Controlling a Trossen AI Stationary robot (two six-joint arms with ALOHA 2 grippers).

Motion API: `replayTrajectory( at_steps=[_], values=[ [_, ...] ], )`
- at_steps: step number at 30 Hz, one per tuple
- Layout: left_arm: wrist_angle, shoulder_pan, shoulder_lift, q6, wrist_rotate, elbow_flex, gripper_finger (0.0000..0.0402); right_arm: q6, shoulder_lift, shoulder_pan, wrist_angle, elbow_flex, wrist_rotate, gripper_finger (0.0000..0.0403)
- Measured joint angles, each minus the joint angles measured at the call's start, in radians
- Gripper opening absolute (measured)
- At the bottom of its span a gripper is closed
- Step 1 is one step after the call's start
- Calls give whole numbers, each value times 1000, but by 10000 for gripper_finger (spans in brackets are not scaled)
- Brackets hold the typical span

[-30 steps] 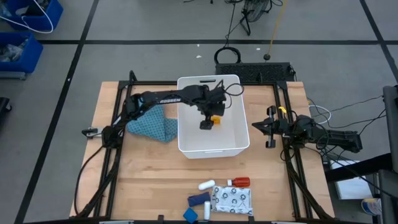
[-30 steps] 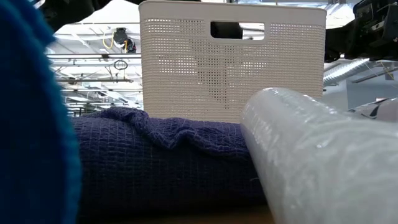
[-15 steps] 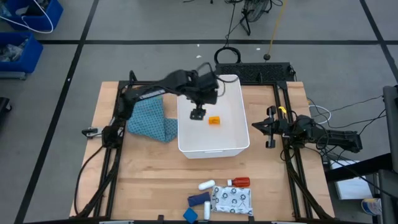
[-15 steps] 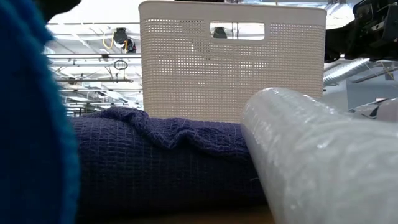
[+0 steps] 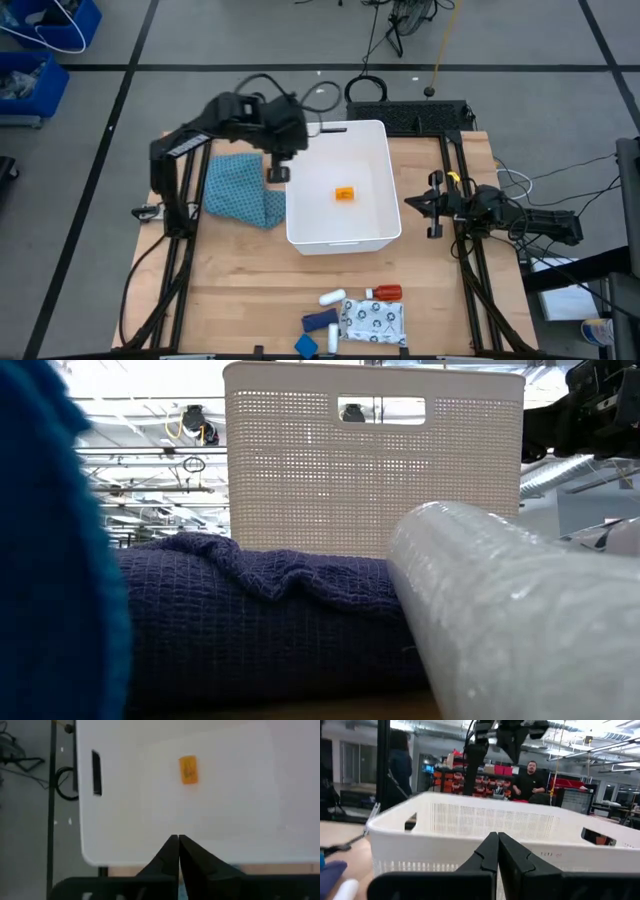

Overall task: Pick & place medical supplies in basket/bin
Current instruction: Put the medicine bottle into the white bin

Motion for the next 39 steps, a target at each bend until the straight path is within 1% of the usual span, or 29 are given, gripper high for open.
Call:
replayTrajectory(
  at_steps=[2, 6, 9, 10, 14, 18, 22, 27, 29, 31, 34, 36, 39],
  values=[
    [-4, -9, -41, -15, -22, -13, 6, 6, 0, 0, 13, 0, 0, 0],
    [36, -33, -152, -34, -29, -79, 3, 16, 0, 0, 17, 0, -1, 0],
    [113, -49, -258, -49, -27, -179, 3, 28, 0, 0, 17, 0, -1, 0],
    [167, -58, -297, -49, -27, -226, 2, 29, 0, 0, 17, 0, -1, 0],
    [401, -78, -482, -48, -14, -473, 2, 29, 0, 0, 17, 0, -1, 0],
    [641, -66, -659, -70, 35, -774, 1, 29, 0, 0, 16, 0, -2, 0],
    [915, -46, -824, -95, 111, -1071, 1, 29, 0, 0, 16, 0, -3, 0],
    [1218, -38, -1022, -168, 143, -1367, 1, 29, 0, 0, 16, 0, -3, 0],
    [1339, -38, -1072, -231, 162, -1482, 1, 29, 0, 0, 16, 0, -3, 0],
    [1442, -42, -1092, -275, 181, -1578, 1, 29, 0, 0, 16, 0, -2, 0],
    [1579, -69, -1106, -280, 174, -1703, 1, 29, 0, 0, 16, 0, -2, 0],
    [1670, -88, -1126, -265, 156, -1764, 1, 30, 0, 0, 16, 0, -2, 0],
    [1730, -109, -1183, -252, 111, -1855, 0, 29, 0, 0, 17, 0, -1, 0]
  ],
)
